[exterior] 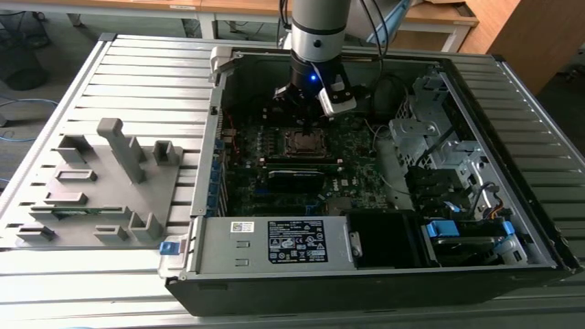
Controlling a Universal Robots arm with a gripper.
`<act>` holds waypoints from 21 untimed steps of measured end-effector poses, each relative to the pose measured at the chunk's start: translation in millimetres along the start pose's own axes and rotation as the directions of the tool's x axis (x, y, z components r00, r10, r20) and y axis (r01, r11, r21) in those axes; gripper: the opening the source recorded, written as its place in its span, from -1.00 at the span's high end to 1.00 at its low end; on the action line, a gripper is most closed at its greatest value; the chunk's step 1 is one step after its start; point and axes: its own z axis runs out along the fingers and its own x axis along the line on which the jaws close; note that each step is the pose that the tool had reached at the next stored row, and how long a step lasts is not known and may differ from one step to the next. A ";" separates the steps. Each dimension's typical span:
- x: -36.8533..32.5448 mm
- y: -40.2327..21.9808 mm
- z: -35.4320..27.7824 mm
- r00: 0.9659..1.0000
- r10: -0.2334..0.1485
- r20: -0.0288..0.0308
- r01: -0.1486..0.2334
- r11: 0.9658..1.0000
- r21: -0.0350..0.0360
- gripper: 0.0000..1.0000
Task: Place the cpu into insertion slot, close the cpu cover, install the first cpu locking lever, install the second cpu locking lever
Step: 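Install the second cpu locking lever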
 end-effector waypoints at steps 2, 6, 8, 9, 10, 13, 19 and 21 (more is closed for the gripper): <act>-0.1 0.1 -2.2 1.000 0.000 0.000 0.000 1.000 0.000 0.79; -0.1 0.0 -2.5 1.000 0.000 0.000 0.000 1.000 0.000 0.79; -0.1 0.0 -2.6 1.000 0.000 0.000 0.000 1.000 0.000 0.79; -0.1 0.1 -2.6 1.000 0.000 0.000 0.000 1.000 0.000 0.79; -0.1 0.1 -2.9 1.000 0.000 0.000 0.000 1.000 0.000 0.79; -0.1 0.1 -3.2 1.000 0.000 0.000 0.000 1.000 0.000 0.79; -0.2 0.1 -6.6 1.000 0.000 0.000 0.000 1.000 0.000 0.79; -0.2 0.1 -7.6 1.000 0.000 0.000 0.000 1.000 0.000 0.79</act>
